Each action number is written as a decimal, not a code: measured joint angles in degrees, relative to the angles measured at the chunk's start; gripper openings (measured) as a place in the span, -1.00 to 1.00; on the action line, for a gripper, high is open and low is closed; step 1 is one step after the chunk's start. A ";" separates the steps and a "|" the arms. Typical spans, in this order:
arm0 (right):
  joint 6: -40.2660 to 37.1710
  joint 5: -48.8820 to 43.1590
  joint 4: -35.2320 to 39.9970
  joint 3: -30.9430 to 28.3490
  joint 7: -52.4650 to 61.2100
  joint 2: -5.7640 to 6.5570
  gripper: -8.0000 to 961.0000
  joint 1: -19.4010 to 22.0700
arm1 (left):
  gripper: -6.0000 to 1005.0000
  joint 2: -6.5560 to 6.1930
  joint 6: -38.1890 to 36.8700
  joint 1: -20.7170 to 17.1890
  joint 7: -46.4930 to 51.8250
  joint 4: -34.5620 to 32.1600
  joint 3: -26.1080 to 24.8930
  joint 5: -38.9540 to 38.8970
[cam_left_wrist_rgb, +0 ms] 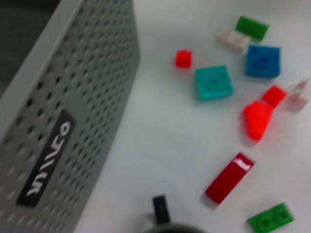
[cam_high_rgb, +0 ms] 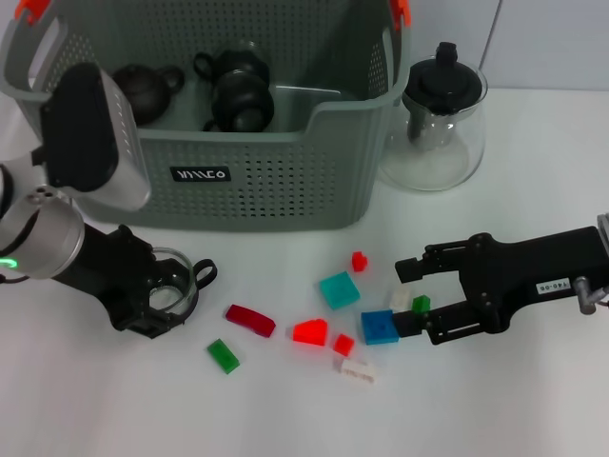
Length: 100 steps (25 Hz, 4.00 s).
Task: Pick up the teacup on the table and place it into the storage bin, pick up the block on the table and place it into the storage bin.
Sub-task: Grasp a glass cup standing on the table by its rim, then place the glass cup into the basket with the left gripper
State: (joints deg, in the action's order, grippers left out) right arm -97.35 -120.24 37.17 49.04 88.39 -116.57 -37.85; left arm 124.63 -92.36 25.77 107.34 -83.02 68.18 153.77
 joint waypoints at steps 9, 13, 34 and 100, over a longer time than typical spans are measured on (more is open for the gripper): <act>0.07 0.06 -0.82 -0.18 0.11 0.10 0.74 0.31 | 0.31 0.18 2.96 -0.07 1.47 3.11 4.09 2.84; 0.07 0.08 -0.82 -0.25 0.12 0.12 0.74 0.41 | 0.30 0.18 4.48 -0.62 2.97 3.50 6.69 3.25; 0.00 0.09 -0.48 -0.78 -0.07 0.18 0.74 0.85 | -0.22 0.18 7.24 -0.20 7.82 5.23 10.12 6.11; 1.44 -0.17 -0.79 -1.24 0.29 0.56 0.74 0.49 | -0.85 -5.90 33.31 34.46 28.35 40.03 -10.98 8.07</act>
State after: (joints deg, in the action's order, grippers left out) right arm -95.91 -120.41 36.38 47.80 88.68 -116.01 -37.36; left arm 118.73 -59.05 60.24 135.69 -42.99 57.19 161.84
